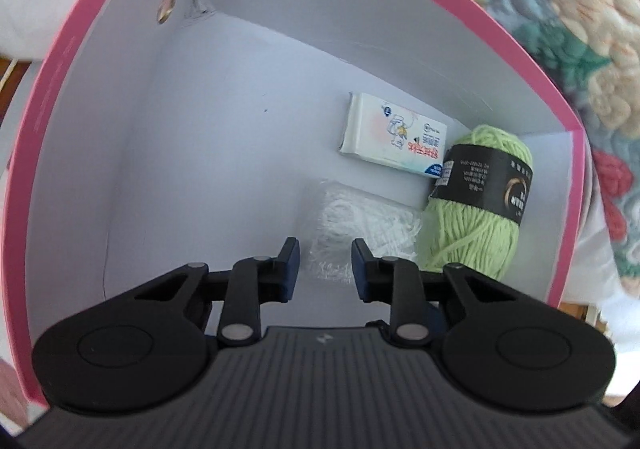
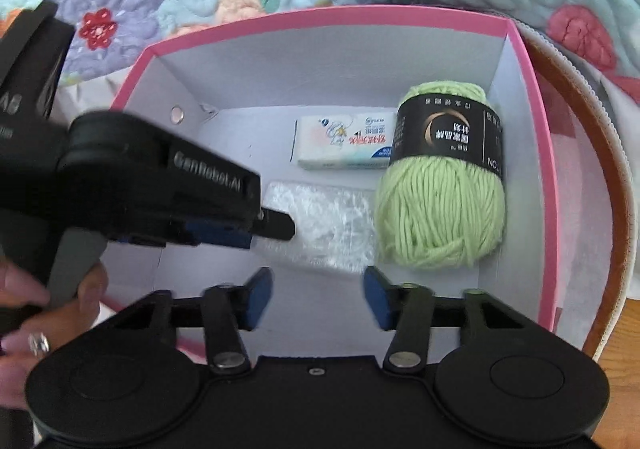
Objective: Organize objects
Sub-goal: 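Open the left tool to release the floss box and withdraw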
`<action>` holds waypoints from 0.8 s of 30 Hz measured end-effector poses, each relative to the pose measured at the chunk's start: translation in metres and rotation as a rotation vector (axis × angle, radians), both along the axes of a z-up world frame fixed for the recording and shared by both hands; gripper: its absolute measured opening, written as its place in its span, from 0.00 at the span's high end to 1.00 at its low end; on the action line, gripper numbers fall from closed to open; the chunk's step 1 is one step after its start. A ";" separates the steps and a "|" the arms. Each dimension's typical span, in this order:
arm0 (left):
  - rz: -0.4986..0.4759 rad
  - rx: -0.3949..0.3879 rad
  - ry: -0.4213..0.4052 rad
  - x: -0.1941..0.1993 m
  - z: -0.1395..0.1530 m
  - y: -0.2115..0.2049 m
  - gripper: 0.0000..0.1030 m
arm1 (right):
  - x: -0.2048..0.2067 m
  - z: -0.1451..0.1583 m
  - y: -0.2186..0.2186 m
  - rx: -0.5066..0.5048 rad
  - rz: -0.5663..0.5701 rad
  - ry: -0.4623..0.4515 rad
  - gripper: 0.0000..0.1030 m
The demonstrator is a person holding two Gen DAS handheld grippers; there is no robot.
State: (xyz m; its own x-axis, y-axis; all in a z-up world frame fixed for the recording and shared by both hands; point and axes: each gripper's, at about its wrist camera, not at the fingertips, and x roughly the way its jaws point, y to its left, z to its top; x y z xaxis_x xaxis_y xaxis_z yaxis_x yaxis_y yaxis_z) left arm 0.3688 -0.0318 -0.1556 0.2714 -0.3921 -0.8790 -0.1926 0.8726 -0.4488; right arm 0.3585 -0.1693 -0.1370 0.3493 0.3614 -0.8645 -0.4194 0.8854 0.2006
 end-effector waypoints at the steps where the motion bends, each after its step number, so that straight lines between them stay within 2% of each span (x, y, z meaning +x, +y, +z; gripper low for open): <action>1: 0.012 -0.002 0.003 -0.001 0.000 0.000 0.74 | 0.002 -0.003 0.000 -0.006 0.008 0.011 0.68; 2: 0.020 -0.003 0.003 -0.002 0.001 0.001 0.74 | -0.003 -0.005 -0.002 -0.008 0.009 0.020 0.72; 6: 0.009 -0.004 -0.015 -0.004 0.003 -0.002 0.74 | 0.006 -0.015 0.001 0.008 -0.004 0.063 0.72; 9: 0.005 -0.007 -0.024 -0.005 0.005 -0.003 0.74 | 0.009 -0.016 0.002 0.034 -0.028 0.049 0.72; 11: -0.008 0.025 -0.042 -0.006 0.009 -0.005 0.74 | 0.010 -0.017 0.002 0.026 -0.032 0.041 0.72; 13: -0.048 0.102 -0.092 -0.009 0.019 -0.009 0.70 | 0.007 -0.017 0.000 0.019 -0.026 0.038 0.71; 15: -0.082 0.144 -0.118 -0.012 0.030 -0.010 0.67 | 0.001 -0.011 -0.004 0.034 -0.018 0.037 0.70; 18: -0.133 0.167 -0.149 -0.021 0.047 -0.004 0.62 | -0.013 0.008 -0.011 0.080 -0.003 0.001 0.69; 24: -0.196 0.156 -0.185 -0.049 0.082 0.019 0.56 | -0.048 0.042 -0.025 0.114 0.039 -0.078 0.59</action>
State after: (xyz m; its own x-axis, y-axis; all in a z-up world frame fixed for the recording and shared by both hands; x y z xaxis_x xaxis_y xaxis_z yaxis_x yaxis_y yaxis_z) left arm 0.3194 -0.0124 -0.0735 0.3654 -0.3168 -0.8753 0.0586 0.9463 -0.3180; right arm 0.3104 -0.1938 -0.0950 0.3973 0.4706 -0.7878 -0.4711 0.8413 0.2650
